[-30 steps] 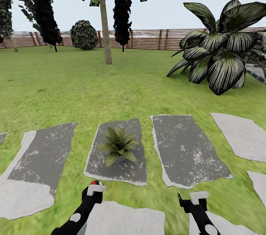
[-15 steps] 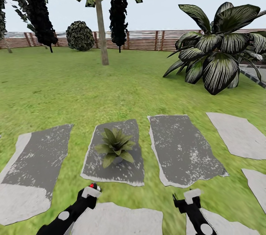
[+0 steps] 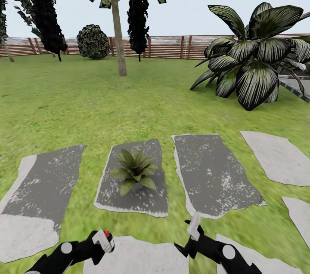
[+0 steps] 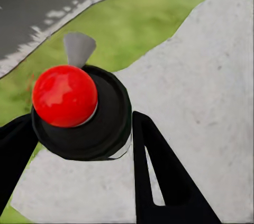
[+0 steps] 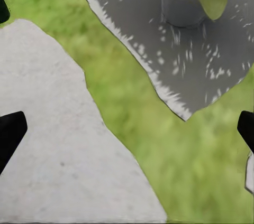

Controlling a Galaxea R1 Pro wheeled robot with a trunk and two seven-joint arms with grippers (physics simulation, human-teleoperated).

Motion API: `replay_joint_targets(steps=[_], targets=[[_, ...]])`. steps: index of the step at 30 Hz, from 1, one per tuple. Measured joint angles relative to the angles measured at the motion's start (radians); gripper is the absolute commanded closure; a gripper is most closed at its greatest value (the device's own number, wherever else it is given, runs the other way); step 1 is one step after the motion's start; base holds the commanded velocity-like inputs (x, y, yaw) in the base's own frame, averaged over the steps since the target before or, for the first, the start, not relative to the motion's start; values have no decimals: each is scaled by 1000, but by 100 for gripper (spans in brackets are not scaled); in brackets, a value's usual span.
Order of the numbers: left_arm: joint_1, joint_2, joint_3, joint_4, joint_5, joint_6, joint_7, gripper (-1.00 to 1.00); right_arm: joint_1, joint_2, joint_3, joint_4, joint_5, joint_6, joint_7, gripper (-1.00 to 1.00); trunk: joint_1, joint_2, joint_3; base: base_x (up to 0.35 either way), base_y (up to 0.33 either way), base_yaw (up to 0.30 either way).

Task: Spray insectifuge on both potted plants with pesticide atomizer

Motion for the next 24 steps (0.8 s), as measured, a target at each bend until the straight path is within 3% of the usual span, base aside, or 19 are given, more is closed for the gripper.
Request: replay_joint_targets(steps=[2, 6, 7, 8, 9, 13, 16, 17, 24], targets=[[-1, -2, 0, -18, -15, 15, -48, 100, 0, 2, 0, 0, 41, 0, 11, -100, 0, 0, 0, 0, 0, 0], [-1, -4, 0, -55, -22, 59, -106, 100, -1, 4, 2, 0, 58, 0, 21, -100, 0, 0, 0, 0, 0, 0], [-1, -6, -1, -87, -37, 116, -130, 100, -1, 15, 5, -1, 61, 1, 74, -100, 0, 0, 0, 0, 0, 0], [-1, -8, -1, -92, -54, 123, -132, 100, -1, 22, 5, -1, 61, 3, 91, -100, 0, 0, 0, 0, 0, 0], [-1, -11, 0, -94, -77, 126, -133, 100, -2, 31, 5, -2, 62, 10, 107, 100, 0, 0, 0, 0, 0, 0], [-1, -34, 2, -96, -156, 136, -135, 100, -6, 51, 5, -5, 63, 30, 142, 100, 0, 0, 0, 0, 0, 0], [-1, -41, 2, -97, -169, 148, -135, 100, -8, 72, 19, -25, 65, 34, 147, 100, 0, 0, 0, 0, 0, 0], [-1, -44, 1, -96, -172, 153, -144, 100, -8, 83, 105, -41, 65, 35, 147, 100, 0, 0, 0, 0, 0, 0], [-1, -79, 1, -98, -221, 154, -169, 100, -9, 118, 127, -60, 66, 36, 146, 100, 0, 0, 0, 0, 0, 0]])
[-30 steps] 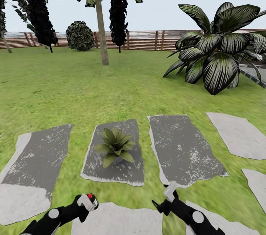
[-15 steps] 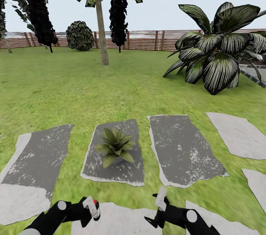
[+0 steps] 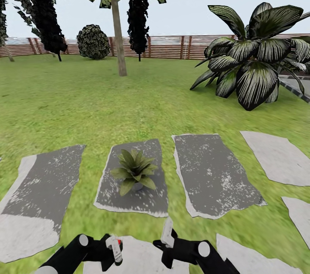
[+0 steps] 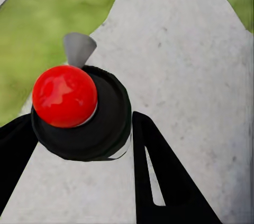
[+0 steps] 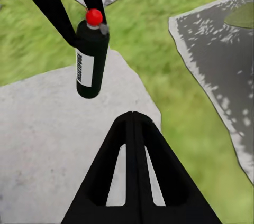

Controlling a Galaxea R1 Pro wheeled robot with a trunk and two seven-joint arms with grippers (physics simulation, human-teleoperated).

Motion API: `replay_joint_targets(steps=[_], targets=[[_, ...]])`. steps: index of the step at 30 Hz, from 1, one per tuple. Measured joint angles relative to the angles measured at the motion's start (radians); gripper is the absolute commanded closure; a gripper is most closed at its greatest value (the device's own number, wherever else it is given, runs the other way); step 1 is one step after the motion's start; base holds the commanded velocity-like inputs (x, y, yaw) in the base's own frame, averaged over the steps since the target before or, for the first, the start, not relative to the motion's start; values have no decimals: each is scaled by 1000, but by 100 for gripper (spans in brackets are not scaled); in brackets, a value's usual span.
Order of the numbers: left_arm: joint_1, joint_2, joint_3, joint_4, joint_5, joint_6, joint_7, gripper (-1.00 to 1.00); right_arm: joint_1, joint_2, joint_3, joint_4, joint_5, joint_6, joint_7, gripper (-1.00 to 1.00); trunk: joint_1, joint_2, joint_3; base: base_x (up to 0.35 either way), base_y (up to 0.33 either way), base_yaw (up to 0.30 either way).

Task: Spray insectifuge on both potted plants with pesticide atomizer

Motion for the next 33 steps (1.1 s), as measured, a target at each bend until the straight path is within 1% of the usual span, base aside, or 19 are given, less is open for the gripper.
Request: replay_joint_targets(steps=[1, 2, 3, 4, 6, 9, 10, 12, 14, 16, 24, 33], targets=[[0, -7, 0, 0, -2, 0, 0, 100, 0, 3, 0, 0, 0, 0, 0, 100, 0, 0, 0, 0, 0, 0], [0, -21, -1, 0, -3, -1, -1, 100, -4, 7, 0, -1, 0, 0, 0, 100, 0, 0, 0, 0, 0, 0], [0, -24, -1, 0, -5, -1, -2, 100, -5, 8, 0, -1, 0, 0, 0, 100, 0, 0, 0, 0, 0, 0], [0, -37, -1, 0, -3, -1, -1, 100, -12, 10, 0, -1, 0, 0, 0, 100, 0, 0, 0, 0, 0, 0], [0, -42, -1, 0, -4, -1, -2, 100, -15, 11, 0, -1, 0, 0, 0, 100, 0, 0, 0, 0, 0, 0], [0, -57, -4, 0, -3, -2, -2, 100, -18, 11, 0, -1, 0, 0, 0, 100, 0, 0, 0, 0, 0, 0], [0, -72, -39, 0, -1, -2, -2, 100, -18, 11, 0, -1, 0, 0, 0, 100, 0, 0, 0, 0, 0, 0], [-2, -83, -71, -1, -2, -1, -2, 100, -18, 11, 0, -1, 0, 0, 0, 100, 0, 0, 0, 0, 0, 0], [-3, -88, -85, -7, -2, -1, -3, 100, -18, 11, 0, -1, 0, 0, 0, 100, 0, 0, 0, 0, 0, 0], [-4, -89, -90, -16, 0, -1, -3, 100, -18, 11, 0, -1, 0, 0, 0, 100, 0, 0, 0, 0, 0, 0], [-4, -94, -92, -23, 5, -6, -5, 100, -18, 11, 0, -1, 0, 0, 0, 100, 0, 0, 0, 0, 0, 0], [-4, -111, -90, -22, 8, -11, -6, 100, -18, 11, 0, -1, 0, 0, 0, 100, 0, 0, 0, 0, 0, 0]])
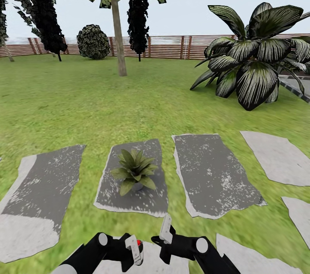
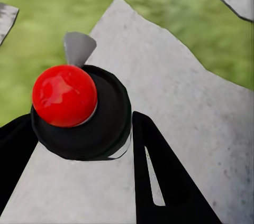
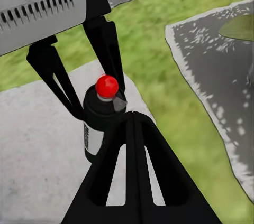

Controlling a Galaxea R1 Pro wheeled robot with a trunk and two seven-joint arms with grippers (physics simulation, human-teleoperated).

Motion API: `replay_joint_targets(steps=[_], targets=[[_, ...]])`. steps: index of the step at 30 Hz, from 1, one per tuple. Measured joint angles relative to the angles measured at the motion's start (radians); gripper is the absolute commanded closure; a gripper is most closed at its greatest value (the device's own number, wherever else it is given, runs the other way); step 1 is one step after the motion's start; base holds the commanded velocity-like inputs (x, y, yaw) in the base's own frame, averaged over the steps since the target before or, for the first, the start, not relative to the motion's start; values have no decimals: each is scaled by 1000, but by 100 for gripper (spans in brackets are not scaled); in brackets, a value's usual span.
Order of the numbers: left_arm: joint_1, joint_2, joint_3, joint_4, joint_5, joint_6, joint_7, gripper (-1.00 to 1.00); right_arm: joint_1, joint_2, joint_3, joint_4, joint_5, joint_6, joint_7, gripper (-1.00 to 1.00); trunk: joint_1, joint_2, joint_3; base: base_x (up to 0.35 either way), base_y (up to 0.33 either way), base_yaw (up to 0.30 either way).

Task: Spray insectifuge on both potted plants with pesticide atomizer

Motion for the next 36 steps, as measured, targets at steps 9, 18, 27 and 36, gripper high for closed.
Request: replay_joint_targets(steps=[9, 18, 27, 36], targets=[[0, -15, 2, 2, 4, -1, -1, 100, 0, 0, 0, 1, 0, 0, 0, 100, 0, 0, 0, 0, 0, 0], [0, -29, 3, 2, 5, -1, -2, 100, 0, 0, 0, 1, 0, 0, 0, 100, 0, 0, 0, 0, 0, 0], [0, -36, 3, 1, 6, -4, -14, 100, 0, 0, 0, 1, 0, 0, -1, 100, 0, 0, 0, 0, 0, 0], [-1, -38, 2, -1, 7, -4, -16, 100, 0, -2, 0, 5, 2, -1, -1, 100, 0, 0, 0, 0, 0, 0]])
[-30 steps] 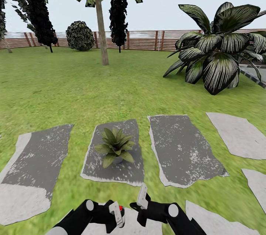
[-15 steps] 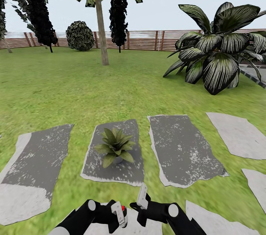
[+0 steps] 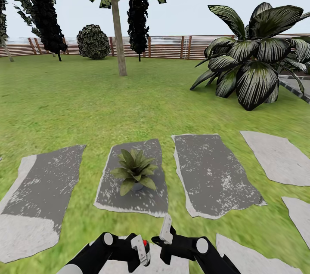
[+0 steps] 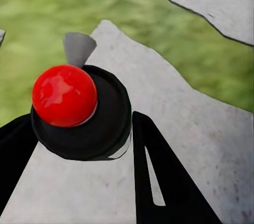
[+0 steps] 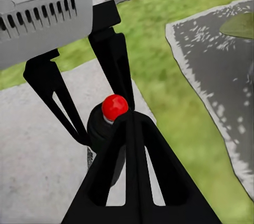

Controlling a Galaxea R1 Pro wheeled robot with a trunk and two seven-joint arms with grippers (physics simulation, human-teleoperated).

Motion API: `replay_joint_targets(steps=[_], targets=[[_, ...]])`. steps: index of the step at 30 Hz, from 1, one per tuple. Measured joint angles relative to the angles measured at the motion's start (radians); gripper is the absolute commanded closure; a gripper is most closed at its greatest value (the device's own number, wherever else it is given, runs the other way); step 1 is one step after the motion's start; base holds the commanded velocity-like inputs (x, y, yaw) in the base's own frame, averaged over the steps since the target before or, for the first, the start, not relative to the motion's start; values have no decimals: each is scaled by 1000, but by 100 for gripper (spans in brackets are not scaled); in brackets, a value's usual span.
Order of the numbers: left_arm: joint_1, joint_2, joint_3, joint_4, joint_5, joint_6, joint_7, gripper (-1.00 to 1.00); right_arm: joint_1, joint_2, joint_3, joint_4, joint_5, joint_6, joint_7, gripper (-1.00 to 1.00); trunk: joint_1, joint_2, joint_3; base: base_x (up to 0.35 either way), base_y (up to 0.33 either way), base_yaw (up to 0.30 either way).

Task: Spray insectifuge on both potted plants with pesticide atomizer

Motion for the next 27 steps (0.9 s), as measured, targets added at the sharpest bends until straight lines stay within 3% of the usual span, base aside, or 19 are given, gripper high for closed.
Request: replay_joint_targets(steps=[15, 21, 27], targets=[[0, -8, 2, -20, 0, 2, -25, 100, 0, -2, -2, 2, 1, 0, -1, 100, 0, 0, 0, 0, 0, 0], [0, -8, 1, -22, 27, 0, -27, 100, 0, -2, -2, 3, 1, 0, -1, 100, 0, 0, 0, 0, 0, 0], [-1, -8, 0, -22, 33, -1, -28, 100, 0, -3, -2, 3, 2, 0, -1, 100, 0, 0, 0, 0, 0, 0]])
